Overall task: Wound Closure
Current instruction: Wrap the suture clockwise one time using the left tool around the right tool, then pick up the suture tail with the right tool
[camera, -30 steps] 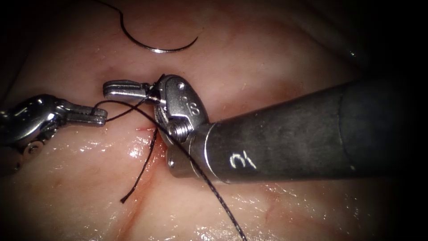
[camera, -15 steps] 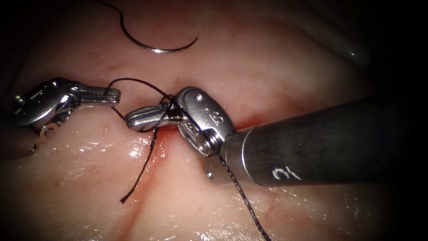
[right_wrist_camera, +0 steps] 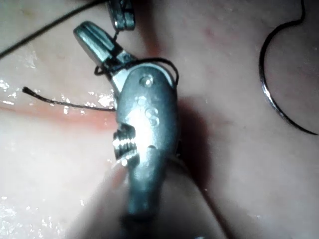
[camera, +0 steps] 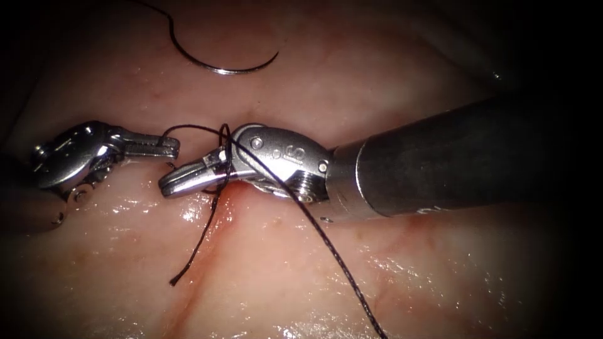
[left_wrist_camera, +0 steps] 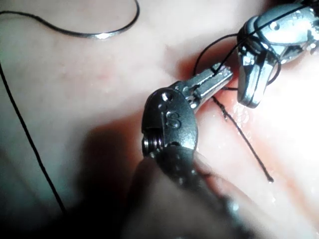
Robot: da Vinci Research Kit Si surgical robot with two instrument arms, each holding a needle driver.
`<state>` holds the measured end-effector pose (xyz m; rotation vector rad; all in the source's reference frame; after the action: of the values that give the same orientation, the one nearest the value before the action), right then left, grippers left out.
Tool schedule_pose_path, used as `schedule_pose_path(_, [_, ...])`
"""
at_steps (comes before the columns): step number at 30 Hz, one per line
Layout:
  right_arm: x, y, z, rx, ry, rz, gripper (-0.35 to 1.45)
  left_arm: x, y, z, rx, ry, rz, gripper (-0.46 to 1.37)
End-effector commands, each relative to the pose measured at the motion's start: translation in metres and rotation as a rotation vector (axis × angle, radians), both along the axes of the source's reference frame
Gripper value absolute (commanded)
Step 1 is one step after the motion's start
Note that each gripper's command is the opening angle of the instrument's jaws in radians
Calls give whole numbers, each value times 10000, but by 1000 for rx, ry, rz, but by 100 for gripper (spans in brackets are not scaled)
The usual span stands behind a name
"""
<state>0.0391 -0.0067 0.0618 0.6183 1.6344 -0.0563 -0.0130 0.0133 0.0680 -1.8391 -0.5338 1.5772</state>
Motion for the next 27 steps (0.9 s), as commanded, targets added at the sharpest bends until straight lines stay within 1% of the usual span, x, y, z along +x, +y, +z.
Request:
schedule_pose_path(1, [-1, 2, -1, -24, -16, -17, -35, 0, 0, 0, -1, -4, 4, -35])
schedule_pose_path(2, [0, 1, -2, -35, -22, -27, -35, 0, 0, 0, -1, -4, 4, -35])
schedule_pose_path(3, [2, -1, -2, -41, -32, -41, -27, 0, 0, 0, -2, -4, 4, -35])
schedule_pose_path(7, [6, -7, -6, -73, -59, -87, 19, -1, -1, 1, -4, -8, 8, -35])
schedule_pose_path(11, [9, -10, -9, -86, -81, -122, 53, -1, -3, 1, -5, -9, 10, -35])
schedule_pose_path(12, [11, -10, -9, -92, -91, -135, 70, -1, -3, 1, -6, -9, 10, -35])
schedule_pose_path(13, [12, -11, -10, -95, -96, -141, 84, -1, -4, 1, -6, -9, 10, -35])
schedule_pose_path(14, [15, -13, -10, -102, -95, -142, 105, -1, -5, 2, -7, -9, 10, -35])
schedule_pose_path(15, [17, -14, -10, -103, -95, -141, 117, -1, -6, 2, -8, -9, 10, -35])
schedule_pose_path(16, [19, -16, -11, -105, -96, -143, 123, 0, -7, 2, -9, -9, 11, -35])
schedule_pose_path(18, [21, -19, -12, -113, -107, -159, 127, 0, -9, 2, -10, -9, 11, -35])
schedule_pose_path(23, [23, -20, -12, -144, -143, -223, 126, 1, -15, 5, -15, -7, 12, -35])
schedule_pose_path(27, [24, -27, -10, -166, -165, -278, 126, 2, -17, 5, -17, -9, 15, -35])
